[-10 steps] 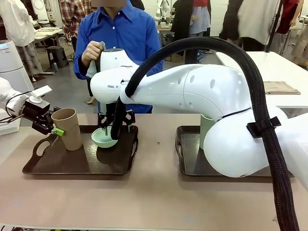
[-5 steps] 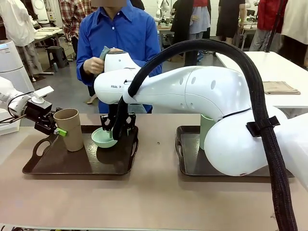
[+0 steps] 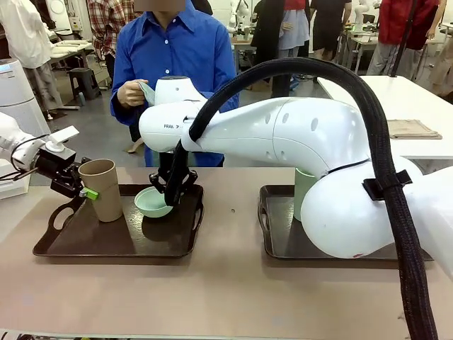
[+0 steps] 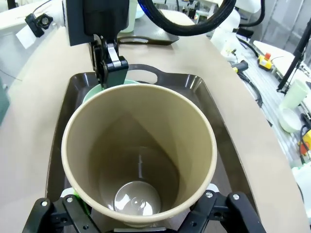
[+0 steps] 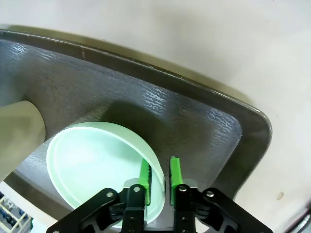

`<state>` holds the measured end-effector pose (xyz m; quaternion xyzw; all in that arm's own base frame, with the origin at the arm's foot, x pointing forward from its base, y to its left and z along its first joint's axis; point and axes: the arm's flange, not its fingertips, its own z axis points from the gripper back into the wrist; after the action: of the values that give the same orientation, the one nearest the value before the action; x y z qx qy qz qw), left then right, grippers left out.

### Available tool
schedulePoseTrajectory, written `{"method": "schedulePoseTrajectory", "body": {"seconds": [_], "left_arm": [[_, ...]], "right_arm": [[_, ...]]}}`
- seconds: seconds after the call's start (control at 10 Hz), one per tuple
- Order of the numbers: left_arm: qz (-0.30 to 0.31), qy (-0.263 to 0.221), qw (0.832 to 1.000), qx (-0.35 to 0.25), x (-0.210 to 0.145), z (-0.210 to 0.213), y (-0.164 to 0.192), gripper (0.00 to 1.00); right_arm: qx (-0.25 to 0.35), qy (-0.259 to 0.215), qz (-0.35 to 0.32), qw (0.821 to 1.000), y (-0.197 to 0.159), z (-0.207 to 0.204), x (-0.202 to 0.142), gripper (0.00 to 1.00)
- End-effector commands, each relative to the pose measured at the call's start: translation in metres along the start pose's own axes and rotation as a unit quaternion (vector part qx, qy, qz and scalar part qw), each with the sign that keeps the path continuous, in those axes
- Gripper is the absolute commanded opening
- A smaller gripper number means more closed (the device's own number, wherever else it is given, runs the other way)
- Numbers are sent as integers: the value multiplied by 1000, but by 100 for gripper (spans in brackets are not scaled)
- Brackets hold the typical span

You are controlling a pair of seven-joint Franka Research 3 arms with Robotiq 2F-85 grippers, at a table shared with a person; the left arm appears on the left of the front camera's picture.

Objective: Set up a tray with a mat and arrange the tableware.
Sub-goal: Pick up the Picnic Bowl and Reusable plastic cup from the Handle tray in front of the human's position and hold them in the air.

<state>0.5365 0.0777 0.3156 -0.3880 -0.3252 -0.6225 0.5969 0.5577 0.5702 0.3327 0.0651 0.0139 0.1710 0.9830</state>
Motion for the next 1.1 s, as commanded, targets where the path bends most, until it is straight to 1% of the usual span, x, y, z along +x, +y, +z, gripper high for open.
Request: {"method": "schedulePoseTrajectory", "body": {"seconds": [0.0,0.1,0.2,0.3,0.5,0.6,0.7,0.8,1.0], "left_arm": [[3,10,1000,17,0,-3,-7,36],[4,13,1000,18,-1,-3,-8,0],[15,18,1000,18,-1,-3,-8,36],[19,20,1000,16,-1,-3,-9,0],[30,17,999,21,6,4,-18,0],[48,23,998,31,22,6,-26,0],[81,31,995,53,39,19,-40,0],[83,40,993,67,62,33,-57,0],[71,35,994,81,105,61,-82,0]], "right_arm": [[-21,0,-8,1000,3,4,7,0],[-27,0,-6,1000,2,6,6,0],[-46,-5,-4,999,1,9,5,6],[-51,-3,-5,999,-1,13,3,9],[-34,-7,-8,999,-6,32,-5,9],[-18,-11,-5,1000,-6,51,-13,9],[-1,-23,0,1000,-5,78,-24,9],[21,-27,0,999,-4,104,-37,9],[21,-50,8,999,1,147,-56,9]]}}
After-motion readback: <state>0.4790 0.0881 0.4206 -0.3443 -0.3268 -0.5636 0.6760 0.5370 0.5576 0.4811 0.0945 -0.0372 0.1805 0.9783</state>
